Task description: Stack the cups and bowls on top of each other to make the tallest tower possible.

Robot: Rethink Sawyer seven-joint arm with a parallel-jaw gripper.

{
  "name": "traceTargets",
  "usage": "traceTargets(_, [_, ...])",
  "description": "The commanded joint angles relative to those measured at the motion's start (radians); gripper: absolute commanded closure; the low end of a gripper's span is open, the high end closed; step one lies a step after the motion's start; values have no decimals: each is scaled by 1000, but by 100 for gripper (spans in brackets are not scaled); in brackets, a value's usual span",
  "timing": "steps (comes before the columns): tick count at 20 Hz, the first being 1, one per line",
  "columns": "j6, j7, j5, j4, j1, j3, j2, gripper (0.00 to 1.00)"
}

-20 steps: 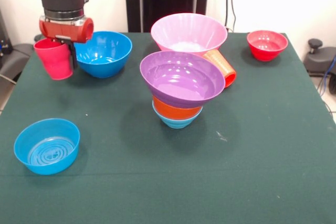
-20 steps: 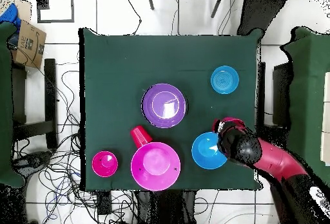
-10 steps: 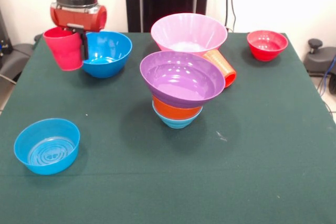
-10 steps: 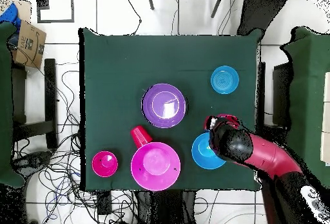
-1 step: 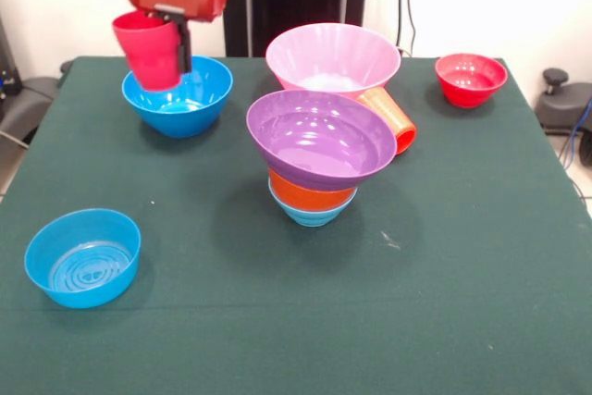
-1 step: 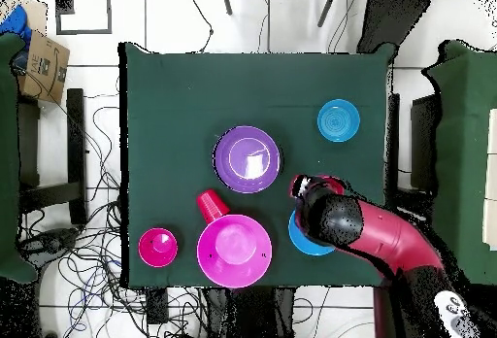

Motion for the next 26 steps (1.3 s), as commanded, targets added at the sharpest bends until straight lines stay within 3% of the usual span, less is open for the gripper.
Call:
traceTargets(1, [128,194,60,62,79,-28,-38,100])
traceTargets(11, [57,274,81,57,163,-79,15,100])
traceTargets(26, [10,357,111,60,232,-93,46,100])
